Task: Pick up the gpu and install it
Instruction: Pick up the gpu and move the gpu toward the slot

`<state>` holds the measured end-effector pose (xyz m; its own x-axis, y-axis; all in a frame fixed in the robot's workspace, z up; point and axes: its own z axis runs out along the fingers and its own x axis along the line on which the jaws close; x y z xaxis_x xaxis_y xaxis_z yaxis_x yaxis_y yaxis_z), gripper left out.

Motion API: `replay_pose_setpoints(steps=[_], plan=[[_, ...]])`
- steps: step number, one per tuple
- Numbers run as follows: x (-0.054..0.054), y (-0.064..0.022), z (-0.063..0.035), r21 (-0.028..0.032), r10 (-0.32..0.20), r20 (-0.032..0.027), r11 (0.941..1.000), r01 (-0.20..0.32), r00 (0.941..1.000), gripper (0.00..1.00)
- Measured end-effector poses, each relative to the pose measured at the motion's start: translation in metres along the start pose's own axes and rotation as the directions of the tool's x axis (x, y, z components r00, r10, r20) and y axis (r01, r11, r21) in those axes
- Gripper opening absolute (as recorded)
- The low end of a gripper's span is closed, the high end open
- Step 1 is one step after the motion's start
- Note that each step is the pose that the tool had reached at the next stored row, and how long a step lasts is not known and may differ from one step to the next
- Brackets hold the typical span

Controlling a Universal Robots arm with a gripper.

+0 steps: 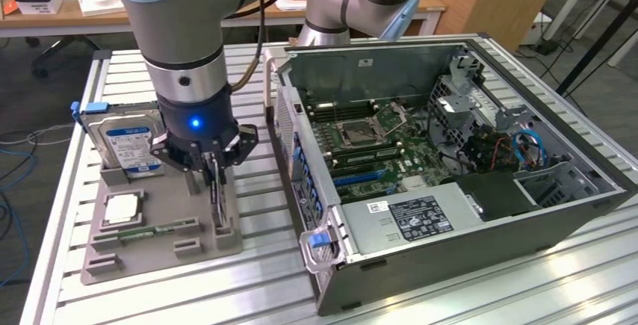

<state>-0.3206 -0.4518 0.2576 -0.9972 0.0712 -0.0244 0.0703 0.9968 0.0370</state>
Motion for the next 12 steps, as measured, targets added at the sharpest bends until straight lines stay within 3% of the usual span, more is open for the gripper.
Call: replay_pose_setpoints(steps=[12], plan=[[-0.0002, 0.0003, -0.008, -0.0001, 0.0, 0.0001, 1.0, 0.0, 1.0, 0.26]])
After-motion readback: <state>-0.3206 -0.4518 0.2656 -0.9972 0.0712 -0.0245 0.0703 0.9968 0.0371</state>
